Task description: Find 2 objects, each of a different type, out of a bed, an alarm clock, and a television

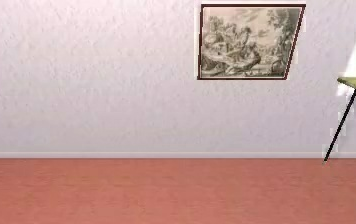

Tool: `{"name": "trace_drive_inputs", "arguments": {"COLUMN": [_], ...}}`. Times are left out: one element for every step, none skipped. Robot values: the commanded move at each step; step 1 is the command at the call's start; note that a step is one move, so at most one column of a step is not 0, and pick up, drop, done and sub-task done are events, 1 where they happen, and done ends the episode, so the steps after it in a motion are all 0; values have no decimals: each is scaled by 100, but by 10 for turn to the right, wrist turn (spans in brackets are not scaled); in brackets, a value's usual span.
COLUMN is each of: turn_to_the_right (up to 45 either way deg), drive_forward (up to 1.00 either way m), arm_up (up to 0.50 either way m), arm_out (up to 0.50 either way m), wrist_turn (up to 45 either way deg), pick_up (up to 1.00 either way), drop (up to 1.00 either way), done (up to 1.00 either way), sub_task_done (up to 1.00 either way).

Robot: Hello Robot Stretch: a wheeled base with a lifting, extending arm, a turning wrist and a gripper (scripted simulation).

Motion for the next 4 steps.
{"name": "trace_drive_inputs", "arguments": {"turn_to_the_right": [-60,0,-390,0], "drive_forward": [0,80,0,40], "arm_up": [0,0,0,0], "arm_out": [0,0,0,0], "wrist_turn": [0,0,0,0], "pick_up": [0,0,0,0], "drop": [0,0,0,0], "done": [0,0,0,0], "sub_task_done": [0,0,0,0]}}
